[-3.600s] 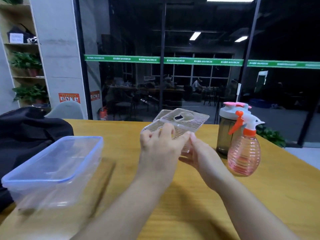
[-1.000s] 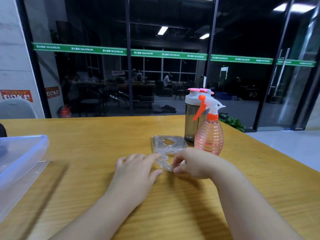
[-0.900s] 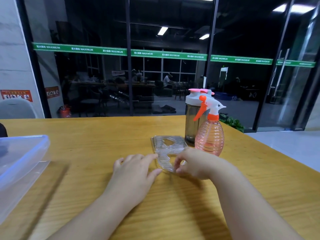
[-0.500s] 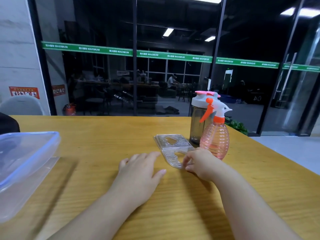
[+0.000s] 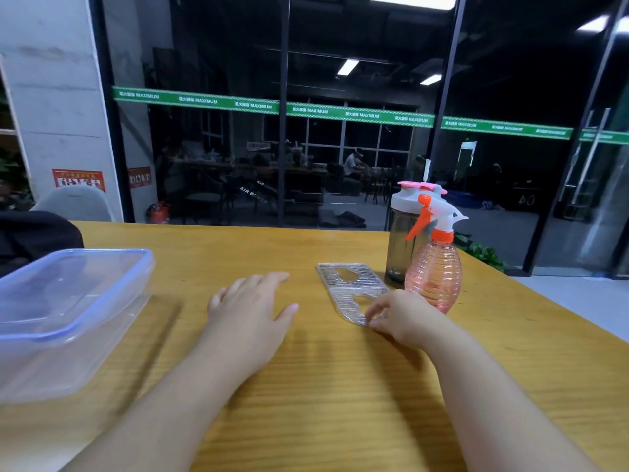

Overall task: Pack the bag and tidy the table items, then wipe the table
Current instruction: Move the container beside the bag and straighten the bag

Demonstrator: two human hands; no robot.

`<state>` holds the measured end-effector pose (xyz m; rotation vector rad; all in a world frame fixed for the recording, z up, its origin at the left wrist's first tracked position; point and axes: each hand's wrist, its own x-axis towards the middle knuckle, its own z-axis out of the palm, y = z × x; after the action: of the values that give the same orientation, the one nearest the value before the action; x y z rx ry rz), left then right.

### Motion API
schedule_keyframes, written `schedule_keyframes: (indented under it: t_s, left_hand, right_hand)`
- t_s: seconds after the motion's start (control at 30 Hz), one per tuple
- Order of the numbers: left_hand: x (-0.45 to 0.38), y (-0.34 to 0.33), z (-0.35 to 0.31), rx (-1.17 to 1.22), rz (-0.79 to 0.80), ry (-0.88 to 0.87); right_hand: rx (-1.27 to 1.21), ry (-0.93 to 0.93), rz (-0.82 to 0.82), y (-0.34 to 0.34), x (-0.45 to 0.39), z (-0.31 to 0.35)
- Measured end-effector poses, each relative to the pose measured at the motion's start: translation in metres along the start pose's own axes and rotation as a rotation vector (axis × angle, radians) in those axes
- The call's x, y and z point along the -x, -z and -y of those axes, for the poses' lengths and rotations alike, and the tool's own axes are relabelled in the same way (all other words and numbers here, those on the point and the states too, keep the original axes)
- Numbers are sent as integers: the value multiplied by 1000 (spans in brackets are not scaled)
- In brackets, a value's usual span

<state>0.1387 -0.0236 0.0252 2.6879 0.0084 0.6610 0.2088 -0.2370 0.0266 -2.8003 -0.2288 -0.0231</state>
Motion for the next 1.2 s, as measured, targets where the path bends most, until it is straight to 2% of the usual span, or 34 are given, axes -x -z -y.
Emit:
schedule_keyframes:
  t_s: [0.17,0.27,0.4,0.5,0.63,0.9,1.03,1.2]
  left_hand:
    - [-1,23,17,-36,-138,56]
    - [-5,36,29,-167,-215,58]
    - [-9,44,48,-427,-288,196]
    - [-8,45,60,-551,-226,375]
    - [-9,38,71,-607,-104,461]
    - [-15,48,82,-824,-81,374]
    - [-19,47,85,-796,-135,363]
    - [-18,40,65,-680,-163,188]
  right_hand:
    - [20,-13,-7,1,3,3]
    - [51,-15,-63,2,4,13]
    - [-65,162,-203,1,8,37]
    - [-136,301,-226,-10,10,53]
    - [-182,358,-207,-21,11,59]
    - [-212,291,-170,-22,10,49]
    - [-219,314,-185,-21,10,53]
    - [-229,333,-191,-21,11,53]
